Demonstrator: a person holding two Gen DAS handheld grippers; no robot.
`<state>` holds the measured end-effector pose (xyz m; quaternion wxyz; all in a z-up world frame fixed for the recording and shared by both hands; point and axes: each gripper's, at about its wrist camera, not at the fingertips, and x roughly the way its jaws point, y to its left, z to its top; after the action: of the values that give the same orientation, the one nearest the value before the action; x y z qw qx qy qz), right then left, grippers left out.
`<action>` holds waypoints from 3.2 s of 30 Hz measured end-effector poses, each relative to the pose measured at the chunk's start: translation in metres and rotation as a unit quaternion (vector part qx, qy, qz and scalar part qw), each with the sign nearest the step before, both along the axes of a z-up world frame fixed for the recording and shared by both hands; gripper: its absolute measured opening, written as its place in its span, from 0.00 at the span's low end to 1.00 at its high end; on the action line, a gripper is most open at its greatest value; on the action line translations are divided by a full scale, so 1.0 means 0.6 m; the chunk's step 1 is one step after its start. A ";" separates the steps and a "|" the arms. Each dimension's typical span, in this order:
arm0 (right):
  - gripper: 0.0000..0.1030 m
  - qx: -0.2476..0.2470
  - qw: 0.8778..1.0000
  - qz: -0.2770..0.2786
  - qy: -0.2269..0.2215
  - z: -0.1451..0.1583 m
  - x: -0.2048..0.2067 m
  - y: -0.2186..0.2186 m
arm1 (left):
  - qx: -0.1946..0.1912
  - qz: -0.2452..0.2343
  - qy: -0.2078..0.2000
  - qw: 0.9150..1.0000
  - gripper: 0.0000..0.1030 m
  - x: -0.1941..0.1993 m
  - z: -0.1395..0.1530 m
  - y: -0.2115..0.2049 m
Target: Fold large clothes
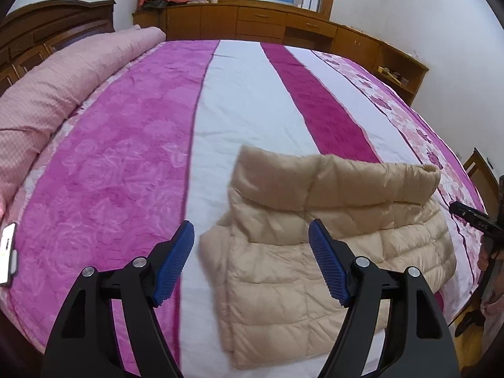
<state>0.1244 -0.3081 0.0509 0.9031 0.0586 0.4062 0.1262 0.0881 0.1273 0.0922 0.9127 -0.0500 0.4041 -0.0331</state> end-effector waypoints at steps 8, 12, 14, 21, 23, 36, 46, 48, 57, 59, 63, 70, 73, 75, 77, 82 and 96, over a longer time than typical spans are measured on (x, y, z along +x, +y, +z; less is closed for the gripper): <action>0.50 0.015 0.998 -0.049 0.028 -0.046 0.057 0.034 | -0.035 -0.023 0.011 0.999 0.64 0.076 -0.082 -0.067; 0.50 -0.012 0.994 -0.094 0.048 -0.071 0.096 0.043 | 0.001 -0.002 0.017 1.000 0.64 0.131 -0.128 -0.079; 0.50 -0.027 0.992 -0.107 0.051 -0.080 0.111 0.045 | 0.024 0.014 0.019 0.999 0.64 0.155 -0.146 -0.076; 0.62 -0.019 0.987 -0.138 0.077 -0.125 0.159 0.021 | 0.006 0.035 0.040 0.999 0.65 0.212 -0.182 -0.059; 0.63 -0.019 0.987 -0.138 0.077 -0.129 0.163 0.022 | 0.005 0.035 0.045 0.998 0.66 0.218 -0.191 -0.058; 0.68 0.013 0.988 -0.129 0.080 -0.086 0.130 0.001 | 0.013 0.025 0.057 0.998 0.67 0.189 -0.152 -0.047; 0.79 0.087 0.985 -0.114 0.094 -0.066 0.008 -0.057 | -0.030 0.046 0.091 0.994 0.72 0.086 -0.135 0.006; 0.79 0.099 0.984 -0.112 0.100 -0.078 -0.009 -0.063 | -0.040 0.067 0.102 0.992 0.72 0.066 -0.147 0.021; 0.79 0.166 0.974 -0.087 0.125 -0.120 -0.015 -0.049 | -0.095 0.101 0.116 0.983 0.74 0.022 -0.183 0.049; 0.79 0.174 0.973 -0.082 0.130 -0.129 -0.009 -0.042 | -0.103 0.099 0.118 0.983 0.74 0.023 -0.188 0.048; 0.80 0.199 0.968 -0.086 0.130 -0.138 -0.005 -0.042 | -0.174 0.060 0.128 0.975 0.73 0.029 -0.205 0.039; 0.43 0.241 0.959 -0.073 0.128 -0.125 -0.017 -0.058 | -0.211 0.040 0.125 0.969 0.37 0.024 -0.202 0.029; 0.28 0.272 0.952 -0.065 0.123 -0.113 -0.032 -0.071 | -0.232 0.037 0.129 0.963 0.30 0.014 -0.192 0.029; 0.25 0.275 0.953 -0.061 0.113 -0.096 -0.048 -0.080 | -0.234 0.030 0.132 0.963 0.28 0.006 -0.183 0.023; 0.24 0.267 0.955 -0.064 0.108 -0.081 -0.065 -0.089 | -0.228 0.018 0.137 0.964 0.28 -0.004 -0.174 0.008; 0.24 0.243 0.960 -0.082 0.108 -0.052 -0.124 -0.144 | -0.209 -0.026 0.151 0.966 0.28 -0.049 -0.161 -0.055; 0.47 0.210 0.963 -0.122 0.121 -0.083 -0.180 -0.194 | -0.123 -0.046 0.151 0.980 0.51 -0.063 -0.165 -0.135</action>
<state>0.0166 -0.4245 0.0009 0.8234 0.3108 0.4663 0.0892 0.0502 0.0461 -0.0067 0.8257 -0.1479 0.5319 -0.1163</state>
